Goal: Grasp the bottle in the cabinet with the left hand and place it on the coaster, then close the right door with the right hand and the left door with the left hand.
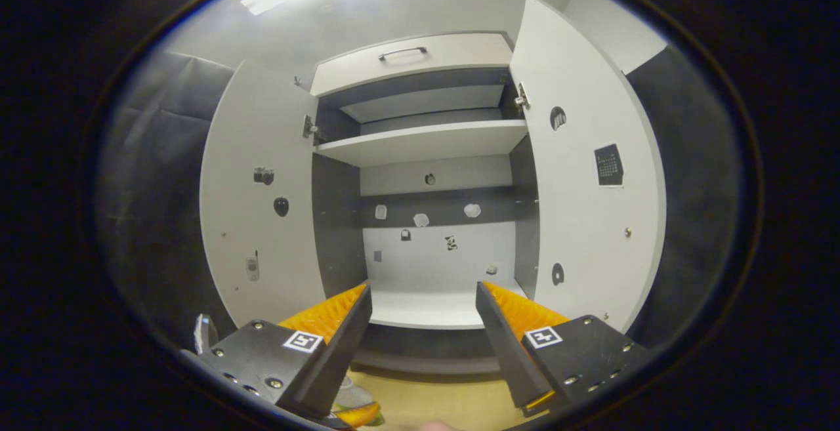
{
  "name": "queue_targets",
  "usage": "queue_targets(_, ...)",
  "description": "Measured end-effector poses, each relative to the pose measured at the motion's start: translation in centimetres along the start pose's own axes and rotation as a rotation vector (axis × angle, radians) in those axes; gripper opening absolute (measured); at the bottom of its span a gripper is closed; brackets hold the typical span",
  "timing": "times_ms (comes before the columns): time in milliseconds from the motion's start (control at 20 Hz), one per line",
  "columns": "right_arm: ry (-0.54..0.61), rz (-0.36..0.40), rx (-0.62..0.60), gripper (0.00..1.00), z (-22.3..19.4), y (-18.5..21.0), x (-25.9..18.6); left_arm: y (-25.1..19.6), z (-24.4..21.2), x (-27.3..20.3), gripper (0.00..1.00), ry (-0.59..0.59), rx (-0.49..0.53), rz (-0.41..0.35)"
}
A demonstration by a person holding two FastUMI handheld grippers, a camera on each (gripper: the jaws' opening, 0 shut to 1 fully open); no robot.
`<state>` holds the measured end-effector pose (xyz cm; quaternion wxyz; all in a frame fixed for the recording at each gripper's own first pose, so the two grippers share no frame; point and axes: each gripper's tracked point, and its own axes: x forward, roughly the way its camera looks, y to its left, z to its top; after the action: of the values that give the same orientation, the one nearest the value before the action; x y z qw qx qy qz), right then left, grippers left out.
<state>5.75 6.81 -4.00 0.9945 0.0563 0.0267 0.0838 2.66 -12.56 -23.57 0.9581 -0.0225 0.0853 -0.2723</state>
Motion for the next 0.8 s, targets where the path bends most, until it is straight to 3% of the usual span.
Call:
queue_targets(50,0.004,-0.005,-0.006,0.96,-0.1,-0.1,-0.1,-0.9,-0.7,-0.1,0.80,-0.008,0.002,-0.028)
queue_targets(200,0.011,-0.027,-0.035,0.92,-0.6,-0.7,-0.5,-2.4,-2.7,-0.5,0.80,-0.033,0.013,-0.070)
queue_targets(250,0.016,-0.033,-0.044,0.96,-0.8,-0.9,-0.6,-3.0,-3.6,-0.4,0.80,-0.025,0.015,-0.091)
queue_targets(300,0.018,-0.043,-0.048,0.92,-0.7,-1.2,-0.6,-3.4,-4.8,-0.5,0.80,-0.008,0.018,-0.106)
queue_targets(550,0.032,-0.092,-0.006,0.96,-1.3,-1.9,-0.9,-5.2,-7.8,0.4,0.80,-0.024,0.001,-0.204)
queue_targets(700,0.058,-0.102,-0.032,0.93,-2.0,-2.1,-1.4,-6.2,-11.4,0.3,0.80,0.025,0.001,-0.257)
queue_targets(800,0.068,-0.124,-0.062,0.96,-2.5,-2.6,-1.6,-6.7,-12.6,0.5,0.80,0.028,0.030,-0.282)
